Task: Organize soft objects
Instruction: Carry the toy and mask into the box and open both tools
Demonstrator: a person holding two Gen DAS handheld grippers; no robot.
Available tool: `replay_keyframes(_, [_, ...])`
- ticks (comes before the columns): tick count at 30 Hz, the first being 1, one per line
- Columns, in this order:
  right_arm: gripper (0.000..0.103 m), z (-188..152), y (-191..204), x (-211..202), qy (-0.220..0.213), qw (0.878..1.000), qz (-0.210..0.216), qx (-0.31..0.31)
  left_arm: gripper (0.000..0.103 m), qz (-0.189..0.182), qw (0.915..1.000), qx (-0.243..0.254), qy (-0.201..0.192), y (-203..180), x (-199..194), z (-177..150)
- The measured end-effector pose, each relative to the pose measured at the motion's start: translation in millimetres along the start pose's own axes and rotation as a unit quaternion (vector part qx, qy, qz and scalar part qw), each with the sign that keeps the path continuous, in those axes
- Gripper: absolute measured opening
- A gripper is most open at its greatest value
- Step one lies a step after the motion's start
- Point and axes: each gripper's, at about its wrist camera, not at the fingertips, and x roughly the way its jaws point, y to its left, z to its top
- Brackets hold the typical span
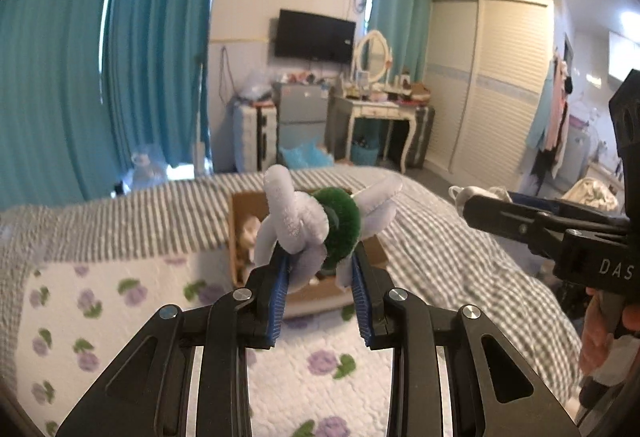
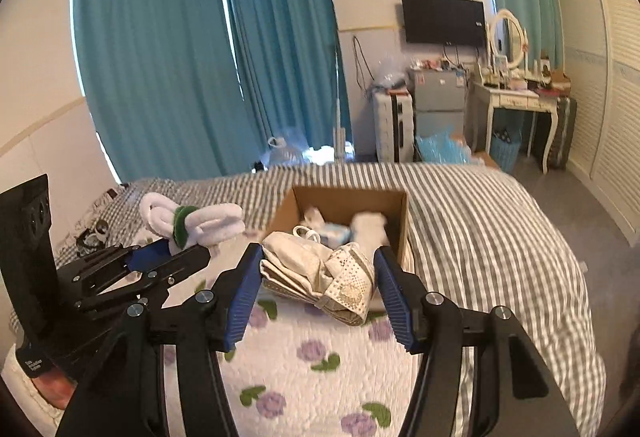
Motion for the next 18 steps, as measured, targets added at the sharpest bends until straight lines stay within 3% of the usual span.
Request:
replay_keyframes(4, [0.057, 22.6, 1.1, 15.7, -0.008, 1.000, -0.001, -0.013, 0.029, 0.019, 0.9998, 0.004, -0.003, 9.4, 15.6, 20.2])
replay_keyframes(9, [0.057, 41.9, -12.3, 59.0, -0.001, 1.000, 0.008, -0.005, 0.029, 0.042, 0.9991, 0.006, 0.008, 25.4, 65.7, 38.9])
replay_keyframes(18, [0.057, 49.7, -67.3, 182.4, 0.045, 0.999, 0.001, 0.023, 0.029, 0.056, 0.9963, 0.029, 0.058, 35.1, 182.5, 37.2])
